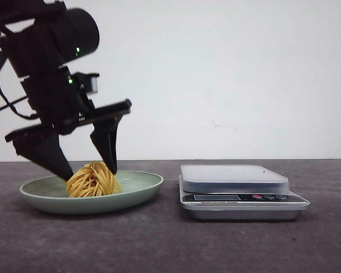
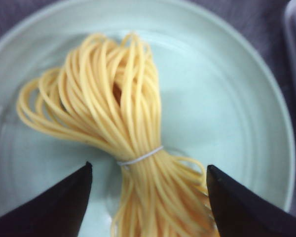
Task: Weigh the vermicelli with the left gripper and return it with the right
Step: 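Lower the open left gripper onto the vermicelli bundle on the green plate, then close the left gripper on the bundle and lift it toward the scale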
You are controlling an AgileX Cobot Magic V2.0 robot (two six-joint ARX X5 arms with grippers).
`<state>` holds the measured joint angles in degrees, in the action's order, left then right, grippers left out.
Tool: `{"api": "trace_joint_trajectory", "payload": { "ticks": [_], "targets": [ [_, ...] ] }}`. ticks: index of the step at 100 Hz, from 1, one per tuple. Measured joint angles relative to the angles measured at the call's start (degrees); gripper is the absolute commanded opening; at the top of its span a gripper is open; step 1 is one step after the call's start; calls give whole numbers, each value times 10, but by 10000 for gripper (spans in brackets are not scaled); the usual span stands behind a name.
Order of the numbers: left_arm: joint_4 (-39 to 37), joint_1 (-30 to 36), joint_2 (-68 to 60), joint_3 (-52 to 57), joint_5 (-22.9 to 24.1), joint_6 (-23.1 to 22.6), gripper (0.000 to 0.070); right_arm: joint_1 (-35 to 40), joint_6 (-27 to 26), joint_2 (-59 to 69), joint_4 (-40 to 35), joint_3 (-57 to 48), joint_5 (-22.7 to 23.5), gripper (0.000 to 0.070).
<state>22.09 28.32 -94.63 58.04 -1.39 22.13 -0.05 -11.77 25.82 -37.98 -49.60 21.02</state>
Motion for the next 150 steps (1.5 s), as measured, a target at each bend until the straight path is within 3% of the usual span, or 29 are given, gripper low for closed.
{"api": "trace_joint_trajectory", "payload": {
  "ticks": [11,25,37,83,106,125,150],
  "targets": [
    [-5,0,-4,0,0,0,405,0,0,0,0,0,0,569],
    [-15,0,-4,0,0,0,106,0,0,0,0,0,0,568],
    [-17,0,-4,0,0,-1,12,0,0,0,0,0,0,568],
    [21,0,39,17,-3,-16,12,0,0,0,-3,0,0,568],
    [10,8,171,36,-79,-15,12,0,0,0,-6,0,0,568],
    [-54,42,200,36,-153,28,13,0,0,0,-6,0,0,568],
    [-108,94,138,102,-157,75,13,0,0,0,-6,0,0,568]
  ]
}}
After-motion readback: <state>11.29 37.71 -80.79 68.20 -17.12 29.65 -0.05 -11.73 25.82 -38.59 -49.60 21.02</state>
